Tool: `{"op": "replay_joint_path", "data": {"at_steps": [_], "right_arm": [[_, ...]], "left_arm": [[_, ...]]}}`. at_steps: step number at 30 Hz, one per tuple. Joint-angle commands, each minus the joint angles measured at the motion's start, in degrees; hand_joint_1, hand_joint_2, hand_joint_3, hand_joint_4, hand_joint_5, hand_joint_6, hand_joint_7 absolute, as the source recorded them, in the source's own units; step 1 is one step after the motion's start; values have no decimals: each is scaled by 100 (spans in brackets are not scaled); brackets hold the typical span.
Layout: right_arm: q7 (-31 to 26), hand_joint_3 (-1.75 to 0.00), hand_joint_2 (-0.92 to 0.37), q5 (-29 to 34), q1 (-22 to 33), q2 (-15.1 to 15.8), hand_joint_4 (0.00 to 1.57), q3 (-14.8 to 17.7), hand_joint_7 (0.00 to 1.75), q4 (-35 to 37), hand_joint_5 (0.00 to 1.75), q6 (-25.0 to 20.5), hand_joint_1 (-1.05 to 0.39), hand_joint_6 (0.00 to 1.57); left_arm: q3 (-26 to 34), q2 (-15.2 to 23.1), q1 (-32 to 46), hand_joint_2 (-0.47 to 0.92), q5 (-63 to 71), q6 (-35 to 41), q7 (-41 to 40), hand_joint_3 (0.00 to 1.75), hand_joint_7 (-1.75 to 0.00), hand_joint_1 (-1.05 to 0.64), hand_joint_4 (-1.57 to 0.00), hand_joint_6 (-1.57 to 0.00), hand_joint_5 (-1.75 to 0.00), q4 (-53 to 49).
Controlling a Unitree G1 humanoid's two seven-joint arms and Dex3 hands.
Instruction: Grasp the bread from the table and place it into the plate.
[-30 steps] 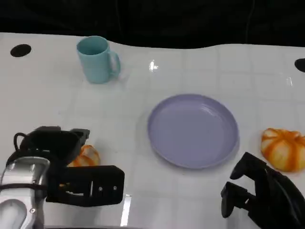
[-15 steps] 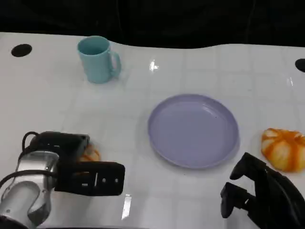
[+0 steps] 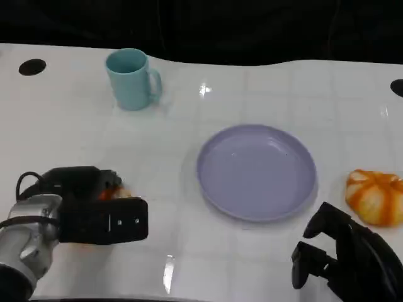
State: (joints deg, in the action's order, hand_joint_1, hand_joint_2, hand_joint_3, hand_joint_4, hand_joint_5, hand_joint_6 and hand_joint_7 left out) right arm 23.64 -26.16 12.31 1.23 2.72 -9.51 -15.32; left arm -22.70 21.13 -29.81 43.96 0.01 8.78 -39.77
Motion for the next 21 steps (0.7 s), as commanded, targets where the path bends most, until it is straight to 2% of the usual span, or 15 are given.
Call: {"op": "replay_joint_path", "data": {"at_steps": [1, 2, 3, 5, 6, 8, 9, 11, 13, 14, 17, 21], "right_arm": [[38, -46, -92, -68, 13, 68, 75, 53, 175, -31, 175, 39, -57, 46], [40, -46, -92, -73, 10, 66, 76, 57, 175, -25, 175, 40, -57, 47], [33, -47, -92, -75, 9, 63, 76, 59, 175, -25, 175, 33, -56, 47], [28, -47, -91, -77, 6, 66, 76, 58, 175, -30, 175, 18, -57, 47], [41, -46, -91, -76, 2, 68, 76, 57, 175, -18, 175, 29, -57, 47], [36, -47, -91, -55, 4, 68, 77, 53, 174, -10, 175, 50, -57, 47], [22, -47, -91, -29, 9, 70, 77, 46, 174, -15, 175, 64, -57, 47], [-1, -47, -91, -40, 15, 62, 76, 49, 174, -35, 175, 28, -57, 47], [4, -47, -91, -76, 20, 59, 75, 57, 174, -48, 175, -10, -57, 46], [10, -47, -91, -82, 20, 61, 75, 57, 175, -48, 175, -11, -57, 46], [51, -47, -91, -87, 13, 54, 75, 58, 175, -13, 175, 47, -57, 45], [51, -47, -91, -90, -7, 74, 76, 65, 175, 0, 175, 14, -57, 47]], "left_arm": [[-2, 83, 110, 91, -58, -146, -670, 27, -112, -35, -75, -80, -163, -213], [-14, 80, 118, 92, -55, -186, -801, 33, -140, -35, -77, -69, -169, -249], [-37, 80, 114, 92, -37, -200, -903, 37, -154, -36, -78, -64, -172, -282], [-64, 80, 109, 92, -25, -232, -1087, 47, -140, -39, -69, -58, -174, -336], [-67, 75, 117, 92, -23, -237, -1188, 47, -126, -39, -66, -59, -174, -349], [-67, 71, 128, 92, -42, -288, -1366, 37, -78, -38, -65, -71, -163, -396], [-70, 66, 130, 92, -46, -311, -1467, 35, -70, -38, -66, -75, -162, -438], [-77, 62, 128, 92, -53, -374, -1638, 34, -76, -37, -64, -77, -168, -524], [-54, 56, 137, 92, -83, -492, -1864, 34, -146, -34, -72, -61, -173, -617], [-48, 56, 137, 92, -98, -543, -1946, 34, -160, -34, -75, -58, -174, -653], [-53, 74, 131, 92, -134, -693, -2180, 35, -173, -32, -78, -57, -175, -722], [-44, 145, 141, 92, -151, -747, -2199, 40, -175, -34, -77, -51, -175, -431]]}}
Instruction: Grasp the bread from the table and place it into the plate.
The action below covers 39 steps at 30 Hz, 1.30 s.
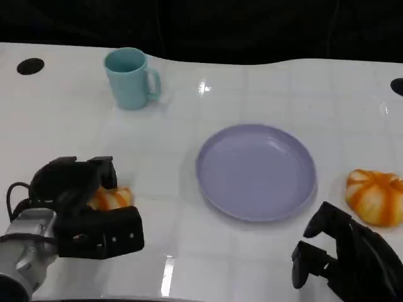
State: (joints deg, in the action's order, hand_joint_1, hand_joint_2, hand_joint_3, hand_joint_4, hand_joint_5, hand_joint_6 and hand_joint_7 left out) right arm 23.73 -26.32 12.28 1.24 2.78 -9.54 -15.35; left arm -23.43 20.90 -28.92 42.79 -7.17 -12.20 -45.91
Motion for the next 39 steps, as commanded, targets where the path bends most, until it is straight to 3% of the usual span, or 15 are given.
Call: {"op": "replay_joint_path", "data": {"at_steps": [1, 9, 14, 24, 33, 37, 39], "right_arm": [[59, -47, -91, -85, -8, 78, 76, 62, 175, 13, 175, 19, -57, 47], [22, -47, -91, -41, -43, 57, 74, 47, 175, 32, 175, 16, -57, 46], [68, -48, -91, -53, -80, 51, 75, 50, 175, 107, 175, 50, -57, 46], [36, -48, -90, -60, -63, 51, 74, 51, 175, 66, 175, 13, -56, 46], [12, -48, -90, -34, 9, 9, 75, 8, 174, 23, 175, 33, -57, 46], [10, -49, -90, -45, 36, -10, 75, 0, 174, 17, 175, 38, -56, 46], [-24, -48, -90, -35, 49, -17, 75, -7, 174, -14, 175, 15, -57, 47]], "left_arm": [[51, 183, 68, 92, -58, -80, -116, 36, -175, -33, -78, -53, -175, 260], [174, 324, 89, 92, -77, -74, -47, 43, -175, -29, -80, -54, -175, 1127], [284, 319, -26, 92, -158, -95, -13, 32, -175, -31, -80, -52, -175, 1408], [377, 177, -288, 92, -222, -148, 156, 35, -175, -25, -81, -59, -175, 1840], [146, -282, -910, 84, -202, -433, 44, 36, -175, -19, -85, -62, -175, 1387], [31, -534, -1160, 80, -179, -643, -90, 47, -175, -22, -87, -64, -175, 1048], [-49, -654, -1270, 78, -138, -707, -132, 49, -165, -22, -86, -65, -175, 906]]}}
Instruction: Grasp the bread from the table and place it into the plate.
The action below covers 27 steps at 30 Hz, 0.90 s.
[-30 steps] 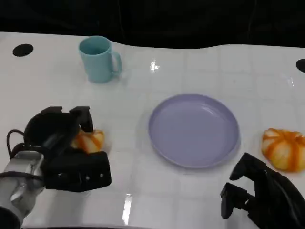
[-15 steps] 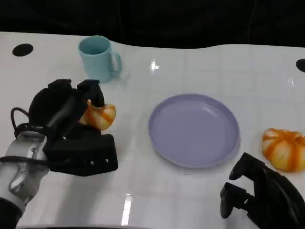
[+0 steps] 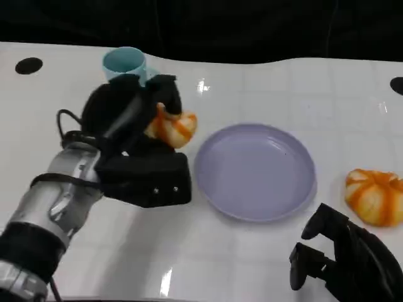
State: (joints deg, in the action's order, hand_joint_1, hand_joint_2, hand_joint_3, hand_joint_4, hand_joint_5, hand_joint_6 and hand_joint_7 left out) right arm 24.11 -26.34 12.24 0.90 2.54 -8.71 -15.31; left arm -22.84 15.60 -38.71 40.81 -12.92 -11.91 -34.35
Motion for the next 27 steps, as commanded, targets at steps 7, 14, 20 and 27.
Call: {"op": "replay_joint_path", "data": {"at_steps": [7, 14, 20, 27], "right_arm": [[-11, -48, -91, 47, 64, 39, 79, -33, 174, -85, 175, 124, -57, 49], [-6, -50, -91, 25, 100, 25, 82, -57, 174, -130, 175, 151, -57, 50], [-40, -51, -90, -17, 128, 30, 81, -70, 175, -222, 175, 61, -56, 49], [-36, -52, -91, 21, 126, 4, 82, -88, 174, -175, 175, 146, -55, 51]], "left_arm": [[-360, -593, -639, 67, 39, -556, -296, 82, -175, -22, -88, -66, -175, -889], [-597, -999, -938, 62, 130, -637, -364, 89, -175, -23, -90, -66, -175, -1426], [-683, -1234, -1131, 65, 61, -684, -177, 90, -175, -25, -89, -67, -175, -1789], [-512, -1467, -1248, 67, -413, -898, 348, 89, -163, -21, -73, -61, -169, -2221]]}}
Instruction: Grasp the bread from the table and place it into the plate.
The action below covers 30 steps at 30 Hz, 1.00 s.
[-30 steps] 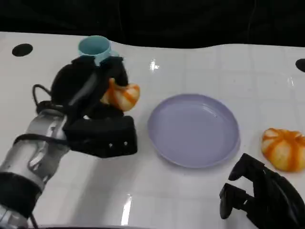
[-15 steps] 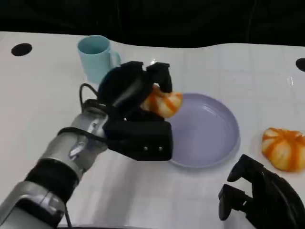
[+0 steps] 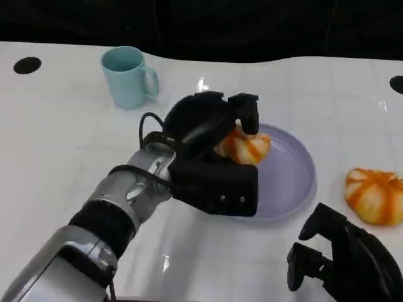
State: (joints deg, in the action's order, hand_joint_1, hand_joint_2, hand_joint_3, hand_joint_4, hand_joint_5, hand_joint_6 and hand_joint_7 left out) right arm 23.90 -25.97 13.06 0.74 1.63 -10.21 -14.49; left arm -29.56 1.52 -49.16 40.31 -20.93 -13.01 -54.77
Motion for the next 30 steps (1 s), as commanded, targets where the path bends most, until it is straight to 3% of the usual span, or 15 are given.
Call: {"op": "replay_joint_path", "data": {"at_steps": [1, 3, 5, 7, 8, 9, 12, 15, 22, 30], "right_arm": [[-18, -52, -91, -15, 48, 21, 82, -2, 174, -34, 175, 55, -55, 51], [-27, -52, -91, -14, 52, 23, 82, -7, 174, -46, 175, 42, -56, 51], [-49, -52, -91, -4, 59, 29, 82, -19, 174, -76, 175, 18, -56, 51], [-70, -52, -90, -2, 68, 37, 82, -29, 174, -101, 175, -3, -56, 51], [-77, -52, -90, -21, 72, 42, 82, -26, 174, -115, 175, -26, -56, 51], [-80, -52, -90, -38, 73, 46, 81, -23, 174, -124, 175, -41, -57, 51], [20, -52, -90, -67, 41, 45, 81, 4, 173, 2, 175, 74, -57, 50], [28, -53, -91, -58, 20, 64, 81, 18, 173, 21, 175, 66, -55, 50], [6, -53, -89, -41, 11, 70, 81, 27, 174, 16, 175, 68, -56, 50], [-3, -53, -90, -39, 8, 59, 82, 43, 172, 25, 175, 74, -57, 52]], "left_arm": [[174, -69, -210, 68, -429, -44, 613, 89, -158, -21, -68, -59, -168, -163], [175, -69, -215, 72, -481, 24, 771, 70, -115, -20, -58, -53, -140, -121], [37, 17, -283, 82, -393, -16, 1028, 50, -81, -24, -46, -46, -126, -150], [-70, 83, -337, 90, -312, -37, 1206, 40, -37, -38, -27, -36, -78, -175], [-83, 85, -352, 91, -327, 11, 1323, 39, -30, -40, -25, -35, -71, -178], [-83, 81, -359, 92, -347, 46, 1400, 40, -21, -54, -11, -26, -59, -176], [-106, 104, -390, 92, -366, 214, 1751, 50, -11, -81, -1, -13, -25, -119], [-133, 159, -396, 92, -352, 308, 2000, 62, -7, -96, 0, -7, -5, -26], [-146, 303, -339, 92, -351, 305, 2079, 70, -8, -102, -2, -7, -2, 186], [249, 696, 232, 92, -858, -24, 2177, 60, -12, -91, -13, -19, -11, 1074]]}}
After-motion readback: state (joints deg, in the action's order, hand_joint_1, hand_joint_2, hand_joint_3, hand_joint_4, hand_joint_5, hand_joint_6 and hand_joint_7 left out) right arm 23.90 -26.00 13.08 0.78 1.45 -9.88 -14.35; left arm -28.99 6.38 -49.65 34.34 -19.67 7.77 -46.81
